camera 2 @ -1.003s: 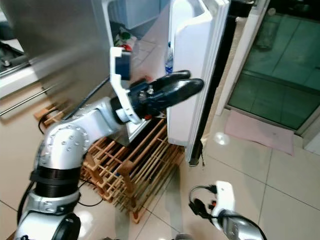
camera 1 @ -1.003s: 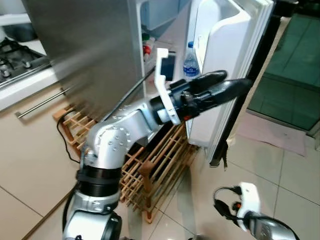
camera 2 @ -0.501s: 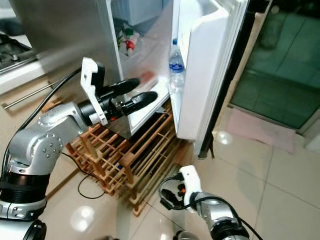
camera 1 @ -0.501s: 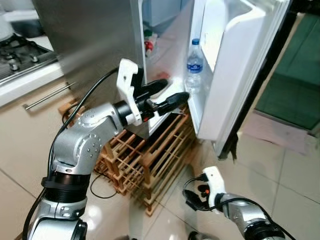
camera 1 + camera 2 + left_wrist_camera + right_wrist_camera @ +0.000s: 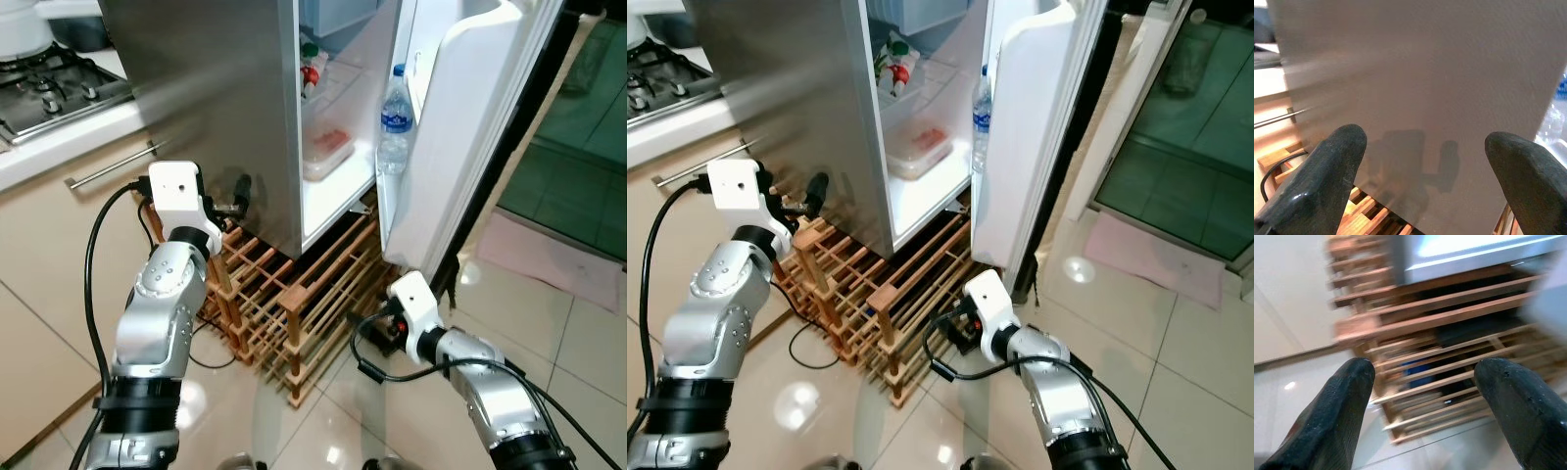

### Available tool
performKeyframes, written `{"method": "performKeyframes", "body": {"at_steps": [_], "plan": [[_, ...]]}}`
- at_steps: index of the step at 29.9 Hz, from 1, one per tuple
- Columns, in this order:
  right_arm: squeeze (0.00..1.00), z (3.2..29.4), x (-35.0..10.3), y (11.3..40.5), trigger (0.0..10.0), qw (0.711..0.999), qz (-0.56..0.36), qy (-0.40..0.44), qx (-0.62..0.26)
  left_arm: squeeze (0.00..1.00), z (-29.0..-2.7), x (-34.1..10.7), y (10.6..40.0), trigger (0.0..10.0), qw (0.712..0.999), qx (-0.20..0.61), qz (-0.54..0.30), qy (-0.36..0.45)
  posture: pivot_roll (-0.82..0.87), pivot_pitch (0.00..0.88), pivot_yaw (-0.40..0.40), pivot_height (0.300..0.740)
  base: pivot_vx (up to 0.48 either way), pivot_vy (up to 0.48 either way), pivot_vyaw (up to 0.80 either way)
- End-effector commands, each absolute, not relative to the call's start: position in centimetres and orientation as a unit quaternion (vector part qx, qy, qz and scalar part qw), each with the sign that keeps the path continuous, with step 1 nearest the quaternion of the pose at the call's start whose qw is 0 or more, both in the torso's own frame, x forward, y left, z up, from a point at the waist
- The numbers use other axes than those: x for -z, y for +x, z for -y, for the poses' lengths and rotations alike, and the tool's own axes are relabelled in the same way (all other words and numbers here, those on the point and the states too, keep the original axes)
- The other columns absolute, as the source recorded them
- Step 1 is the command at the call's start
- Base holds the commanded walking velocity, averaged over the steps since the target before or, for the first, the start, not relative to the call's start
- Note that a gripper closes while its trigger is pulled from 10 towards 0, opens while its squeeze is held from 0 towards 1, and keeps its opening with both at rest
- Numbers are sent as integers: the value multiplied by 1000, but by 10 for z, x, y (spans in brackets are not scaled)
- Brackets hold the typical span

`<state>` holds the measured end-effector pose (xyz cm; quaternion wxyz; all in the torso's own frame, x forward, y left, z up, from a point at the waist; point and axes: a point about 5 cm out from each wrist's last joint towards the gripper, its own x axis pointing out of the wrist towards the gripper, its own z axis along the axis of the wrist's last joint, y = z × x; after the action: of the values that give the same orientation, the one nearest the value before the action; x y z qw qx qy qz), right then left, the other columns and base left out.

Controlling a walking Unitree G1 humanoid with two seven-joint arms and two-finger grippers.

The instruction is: Restocking fridge

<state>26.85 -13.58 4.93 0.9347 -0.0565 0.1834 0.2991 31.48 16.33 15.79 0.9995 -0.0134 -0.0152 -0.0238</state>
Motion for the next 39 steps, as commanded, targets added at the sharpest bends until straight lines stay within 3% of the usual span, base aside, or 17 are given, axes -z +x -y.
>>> {"method": "performKeyframes", "body": {"at_steps": [1,11,14,16,19,21,22,25,26,27,29,39], "plan": [[0,145,-59,274,10000,948,-162,-68,-264,0,-163,-151,315,10000,1000,13,10,-5,-121,0,14,740,0,0,0],[0,180,-75,285,10000,979,-109,-119,-128,0,-163,-136,317,10000,999,1,9,35,-131,0,19,740,0,0,0],[0,215,-76,284,10000,982,-104,-150,-42,0,-167,-124,317,10000,999,-8,-8,40,-145,0,25,740,0,0,0],[0,224,-76,283,10000,981,-105,-159,-24,0,-168,-121,317,10000,999,-9,-12,39,-145,0,25,740,0,0,0],[0,283,-77,269,10000,958,-126,-225,127,0,-171,-114,316,10000,999,-19,-24,40,-148,0,25,740,0,0,0],[0,301,-83,263,10000,952,-118,-219,176,0,-172,-110,316,10000,998,-24,-30,42,-155,0,32,740,0,0,0],[0,299,-86,264,10000,959,-109,-198,174,0,-172,-108,316,10000,998,-25,-35,42,-160,0,34,740,0,0,0],[0,259,-99,277,10000,984,-51,-141,93,0,-172,-105,317,10000,998,-27,-44,31,-161,0,35,740,0,0,0],[0,259,-99,277,10000,984,-51,-141,93,0,-172,-105,317,10000,998,-27,-44,31,-161,0,35,740,0,0,0],[0,239,-102,282,10000,989,-33,-134,54,0,-172,-107,318,10000,998,-27,-38,29,-157,0,36,740,0,0,656],[0,223,-101,284,10000,992,-24,-123,30,0,-171,-109,319,10000,999,-27,-31,28,-148,0,34,740,0,221,613],[0,175,-98,294,10000,997,-7,-62,-41,0,-164,-111,317,10000,999,-17,-17,37,-129,0,40,740,0,443,516]]}}
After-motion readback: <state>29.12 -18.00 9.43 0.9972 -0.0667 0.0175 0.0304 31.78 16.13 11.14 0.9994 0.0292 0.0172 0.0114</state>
